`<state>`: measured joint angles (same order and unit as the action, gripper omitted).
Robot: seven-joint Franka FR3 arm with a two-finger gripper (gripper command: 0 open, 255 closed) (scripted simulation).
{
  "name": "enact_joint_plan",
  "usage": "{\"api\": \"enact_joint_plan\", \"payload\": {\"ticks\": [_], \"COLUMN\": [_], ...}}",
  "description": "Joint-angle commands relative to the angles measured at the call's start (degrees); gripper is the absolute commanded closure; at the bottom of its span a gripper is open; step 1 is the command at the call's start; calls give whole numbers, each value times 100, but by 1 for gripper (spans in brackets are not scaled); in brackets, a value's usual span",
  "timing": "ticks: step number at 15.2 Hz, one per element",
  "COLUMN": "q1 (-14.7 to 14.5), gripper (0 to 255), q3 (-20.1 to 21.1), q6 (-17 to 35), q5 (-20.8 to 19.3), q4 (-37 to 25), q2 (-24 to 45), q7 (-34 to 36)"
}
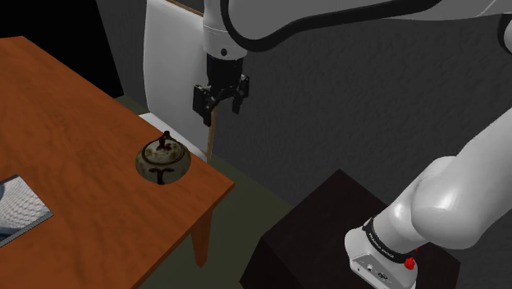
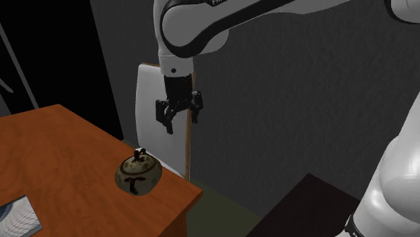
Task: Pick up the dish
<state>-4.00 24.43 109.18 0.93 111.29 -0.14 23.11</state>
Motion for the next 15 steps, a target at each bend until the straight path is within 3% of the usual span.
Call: {"api": "enact_joint_plan", "payload": {"ticks": [1, 6, 11, 15], "q1": [-103, -500, -1076, -1111], "gripper": [0, 0, 0, 0], "q3": [104, 195, 125, 94], "q6": [47, -85, -453, -277], "q5": [-208, -749, -1230, -1274], "q4": [-388, -1575, -3105, -3043], "q2": [492, 1705, 2994, 3117], "q7": [278, 854, 1253, 1283]}}
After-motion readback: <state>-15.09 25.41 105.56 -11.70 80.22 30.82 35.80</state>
